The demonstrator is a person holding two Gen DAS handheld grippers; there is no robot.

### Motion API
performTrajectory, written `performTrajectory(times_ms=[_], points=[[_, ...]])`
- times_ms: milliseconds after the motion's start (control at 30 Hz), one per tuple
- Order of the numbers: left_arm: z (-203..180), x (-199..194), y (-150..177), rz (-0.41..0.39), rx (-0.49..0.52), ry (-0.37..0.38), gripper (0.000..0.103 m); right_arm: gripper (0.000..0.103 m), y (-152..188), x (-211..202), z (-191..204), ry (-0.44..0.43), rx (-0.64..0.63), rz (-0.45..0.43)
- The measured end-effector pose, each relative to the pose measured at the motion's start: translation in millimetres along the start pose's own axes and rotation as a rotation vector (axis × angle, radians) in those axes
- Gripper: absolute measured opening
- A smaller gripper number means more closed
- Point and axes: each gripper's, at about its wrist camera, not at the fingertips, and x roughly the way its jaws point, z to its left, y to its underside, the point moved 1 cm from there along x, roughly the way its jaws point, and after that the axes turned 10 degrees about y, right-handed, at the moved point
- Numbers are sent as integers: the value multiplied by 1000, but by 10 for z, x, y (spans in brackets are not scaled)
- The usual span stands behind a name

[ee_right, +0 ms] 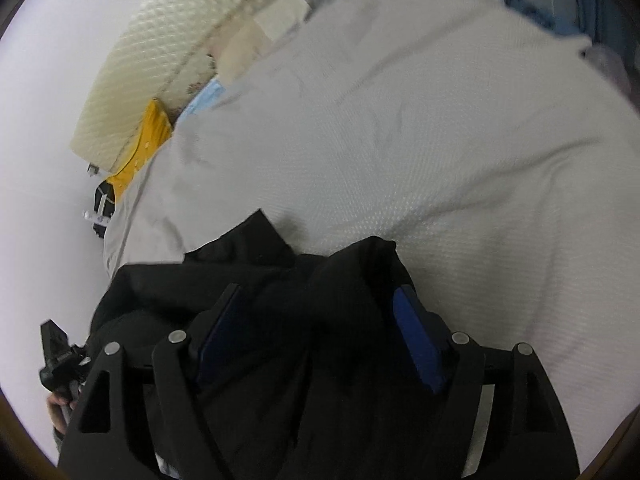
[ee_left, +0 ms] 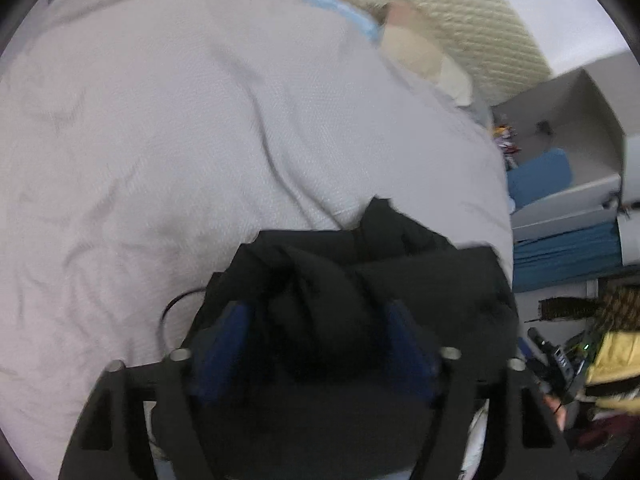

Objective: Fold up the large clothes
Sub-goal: 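Lay the folded hem onto the jacket and open both tools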

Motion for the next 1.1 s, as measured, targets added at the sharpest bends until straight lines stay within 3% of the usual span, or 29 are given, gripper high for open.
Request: performTrajectory(times_ms=[100,233,333,467,600,800,1100], points=[[-267,-215,184,-36,118,13,73,79,106,-327,221,42,-70,-82],[-702,-247,458,-161,277,63,75,82,266,-476,647,66,-154,-187],[-936,34,633,-250,385,7,75,83,479,-382,985,75,-252,-256],[-1017,695,772,-240,473,-80,75,83,776,-8,1279,70,-316,-297],[-914,1210,822,-256,519,-171,76,84,974,515,1399,125,-367,-303],[-843,1507,792,-291,562,-195,77,92,992,810,1376,144,-389,-396],[-810,1744,529,-296,556,-207,78,100,746,1093,1430,169,-394,-333]])
